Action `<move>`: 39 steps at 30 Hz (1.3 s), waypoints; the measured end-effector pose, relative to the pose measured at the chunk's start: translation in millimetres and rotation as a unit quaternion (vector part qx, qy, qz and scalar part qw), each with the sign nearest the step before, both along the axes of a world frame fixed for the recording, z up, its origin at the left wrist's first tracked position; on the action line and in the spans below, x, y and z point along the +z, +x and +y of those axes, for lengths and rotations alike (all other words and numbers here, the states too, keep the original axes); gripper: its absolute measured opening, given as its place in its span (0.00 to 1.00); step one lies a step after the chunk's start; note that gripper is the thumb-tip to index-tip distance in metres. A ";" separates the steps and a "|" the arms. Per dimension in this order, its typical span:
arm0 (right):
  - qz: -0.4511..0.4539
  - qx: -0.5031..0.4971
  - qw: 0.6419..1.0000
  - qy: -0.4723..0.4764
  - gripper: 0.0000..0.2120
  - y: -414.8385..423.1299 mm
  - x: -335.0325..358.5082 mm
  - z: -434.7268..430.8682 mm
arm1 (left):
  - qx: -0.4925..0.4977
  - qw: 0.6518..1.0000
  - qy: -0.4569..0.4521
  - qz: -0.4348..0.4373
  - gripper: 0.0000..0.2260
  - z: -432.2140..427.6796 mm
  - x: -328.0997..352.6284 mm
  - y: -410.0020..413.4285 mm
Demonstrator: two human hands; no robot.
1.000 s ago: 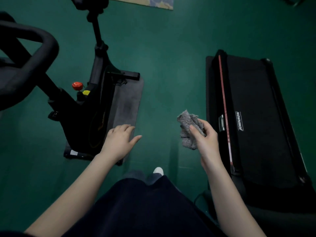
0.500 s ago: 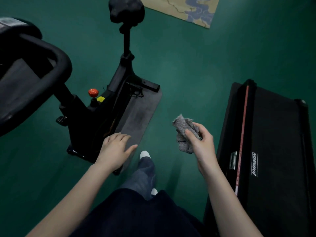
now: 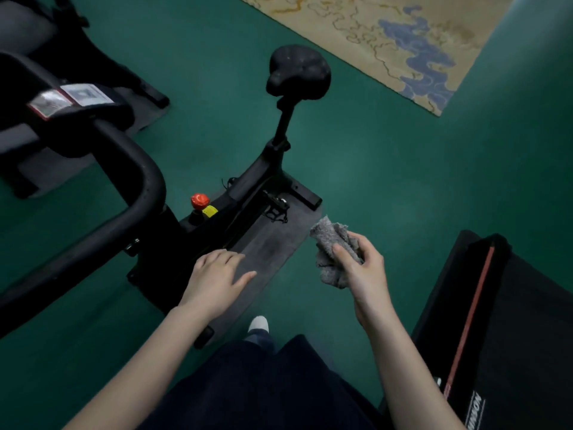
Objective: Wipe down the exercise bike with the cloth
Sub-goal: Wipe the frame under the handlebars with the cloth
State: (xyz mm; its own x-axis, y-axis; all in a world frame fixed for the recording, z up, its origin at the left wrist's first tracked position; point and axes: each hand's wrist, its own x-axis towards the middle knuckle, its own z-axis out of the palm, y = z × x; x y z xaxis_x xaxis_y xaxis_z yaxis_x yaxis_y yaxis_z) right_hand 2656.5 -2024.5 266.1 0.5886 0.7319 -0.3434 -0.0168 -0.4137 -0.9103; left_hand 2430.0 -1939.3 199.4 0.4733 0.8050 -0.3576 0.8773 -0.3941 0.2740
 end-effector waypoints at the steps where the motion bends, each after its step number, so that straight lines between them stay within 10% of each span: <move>1: 0.003 0.016 1.000 -0.001 0.09 0.4 0.1 10.9 | 0.012 1.000 0.000 -0.001 0.27 3.3 0.8 0.2; 19: 0.024 0.331 0.943 0.032 0.08 74.9 3.2 200.0 | 0.365 0.931 -0.006 0.021 0.27 20.5 8.2 60.9; 39: 0.116 0.636 0.746 0.158 0.10 -37.8 87.5 272.4 | 0.685 0.714 0.144 0.009 0.27 -35.9 73.2 68.2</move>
State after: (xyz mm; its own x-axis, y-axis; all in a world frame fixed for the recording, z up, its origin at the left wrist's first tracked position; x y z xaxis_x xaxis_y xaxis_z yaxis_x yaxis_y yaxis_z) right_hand 2618.7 -1752.1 353.6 -0.7004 0.7135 -0.0199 0.0336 0.0051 -0.9994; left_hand 2498.1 -1975.2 272.6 -0.8317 0.5495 -0.0798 0.4958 0.7996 0.3388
